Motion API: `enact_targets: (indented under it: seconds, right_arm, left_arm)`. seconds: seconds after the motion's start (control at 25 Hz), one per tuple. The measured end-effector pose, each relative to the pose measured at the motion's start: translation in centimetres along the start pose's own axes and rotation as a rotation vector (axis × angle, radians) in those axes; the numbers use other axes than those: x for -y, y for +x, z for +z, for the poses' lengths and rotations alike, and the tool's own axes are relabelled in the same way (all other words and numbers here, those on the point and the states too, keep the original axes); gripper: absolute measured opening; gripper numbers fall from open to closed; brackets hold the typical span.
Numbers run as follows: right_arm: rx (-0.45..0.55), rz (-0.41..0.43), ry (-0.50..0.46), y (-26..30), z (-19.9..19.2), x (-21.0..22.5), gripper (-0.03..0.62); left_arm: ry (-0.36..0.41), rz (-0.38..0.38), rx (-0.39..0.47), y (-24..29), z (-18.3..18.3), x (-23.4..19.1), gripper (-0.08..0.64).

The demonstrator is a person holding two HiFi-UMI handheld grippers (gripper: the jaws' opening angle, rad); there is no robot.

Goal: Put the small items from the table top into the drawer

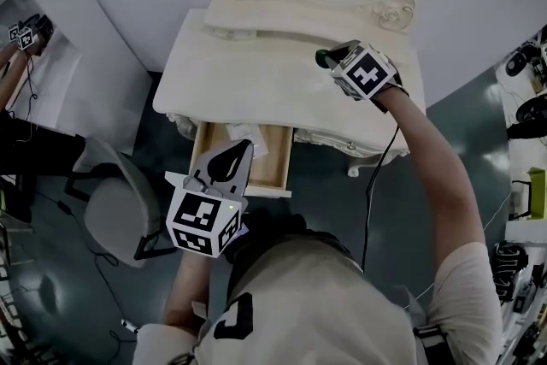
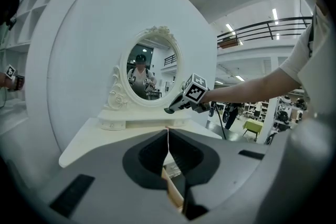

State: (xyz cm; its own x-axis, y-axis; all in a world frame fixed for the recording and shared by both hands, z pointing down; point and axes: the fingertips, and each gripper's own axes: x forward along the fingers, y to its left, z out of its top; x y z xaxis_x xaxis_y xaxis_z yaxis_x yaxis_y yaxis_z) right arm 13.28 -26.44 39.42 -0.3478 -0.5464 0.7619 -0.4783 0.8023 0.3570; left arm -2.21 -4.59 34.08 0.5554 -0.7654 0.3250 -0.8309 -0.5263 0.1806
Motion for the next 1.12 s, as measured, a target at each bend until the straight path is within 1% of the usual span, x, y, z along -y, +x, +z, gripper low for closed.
enact_targets:
  seconds: [0.24, 0.44, 0.56, 0.8, 1.12]
  right_arm:
    - [0.01, 0.025, -0.022, -0.7, -1.3, -0.5, 0.027]
    - [0.019, 0.027, -0.046, -1.2, -2.4, -1.1, 0.027]
    - [0.032, 0.037, -0.059, -1.2, -2.4, -1.6, 0.027]
    - [0.063, 0.062, -0.084, -1.5, -2.2, -2.2, 0.027]
    - [0.104, 0.106, -0.085, -2.2, -3.0, -2.8, 0.027]
  left_arm:
    - [0.009, 0.022, -0.008, 0.4, 0.2, 1.5, 0.057]
    - [0.021, 0.027, -0.016, 1.1, -0.1, 3.1, 0.057]
    - [0.04, 0.039, -0.012, 1.1, 0.5, 3.6, 0.057]
    - [0.054, 0.074, -0.011, 1.1, 0.9, 4.5, 0.057]
    - [0.065, 0.105, -0.032, 1.6, 0.7, 6.8, 0.057]
